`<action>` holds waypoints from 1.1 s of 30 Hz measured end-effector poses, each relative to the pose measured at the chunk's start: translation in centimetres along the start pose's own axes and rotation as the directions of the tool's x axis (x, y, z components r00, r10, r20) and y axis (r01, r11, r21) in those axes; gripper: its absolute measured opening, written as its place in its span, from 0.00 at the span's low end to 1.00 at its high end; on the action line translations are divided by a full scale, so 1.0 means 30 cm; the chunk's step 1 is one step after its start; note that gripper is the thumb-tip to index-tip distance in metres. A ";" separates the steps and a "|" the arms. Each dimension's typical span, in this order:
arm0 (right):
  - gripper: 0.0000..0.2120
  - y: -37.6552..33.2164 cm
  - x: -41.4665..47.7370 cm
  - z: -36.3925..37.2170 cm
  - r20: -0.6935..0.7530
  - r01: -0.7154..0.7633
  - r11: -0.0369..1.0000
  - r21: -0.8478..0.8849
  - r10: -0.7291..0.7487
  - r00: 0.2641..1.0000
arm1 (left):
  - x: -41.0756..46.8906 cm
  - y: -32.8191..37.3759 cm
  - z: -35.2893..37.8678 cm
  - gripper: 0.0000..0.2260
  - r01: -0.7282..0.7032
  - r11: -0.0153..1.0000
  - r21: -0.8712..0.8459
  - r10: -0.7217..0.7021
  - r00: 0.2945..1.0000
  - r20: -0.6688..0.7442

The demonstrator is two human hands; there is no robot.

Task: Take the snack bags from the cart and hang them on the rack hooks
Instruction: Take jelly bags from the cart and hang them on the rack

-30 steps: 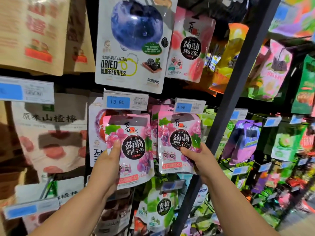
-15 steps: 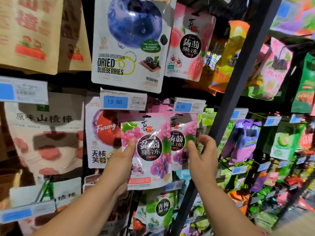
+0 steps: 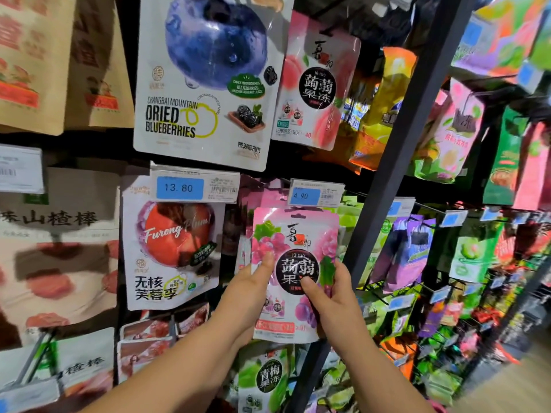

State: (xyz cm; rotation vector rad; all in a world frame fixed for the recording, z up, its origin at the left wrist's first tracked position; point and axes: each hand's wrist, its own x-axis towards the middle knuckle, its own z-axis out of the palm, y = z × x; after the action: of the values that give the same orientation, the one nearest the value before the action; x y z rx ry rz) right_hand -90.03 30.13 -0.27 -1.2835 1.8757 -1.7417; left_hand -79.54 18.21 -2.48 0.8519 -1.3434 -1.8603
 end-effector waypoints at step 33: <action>0.33 0.003 0.250 0.043 0.046 -0.140 0.958 -0.252 0.156 0.987 | 0.149 0.083 0.022 0.16 -0.326 0.836 0.442 0.427 0.892 -0.148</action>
State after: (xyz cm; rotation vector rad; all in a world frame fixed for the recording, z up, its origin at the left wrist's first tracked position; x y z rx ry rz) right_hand -93.40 23.70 2.00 -1.2291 2.1438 -1.4091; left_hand -82.19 14.28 -0.44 0.9006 -1.6304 -1.1459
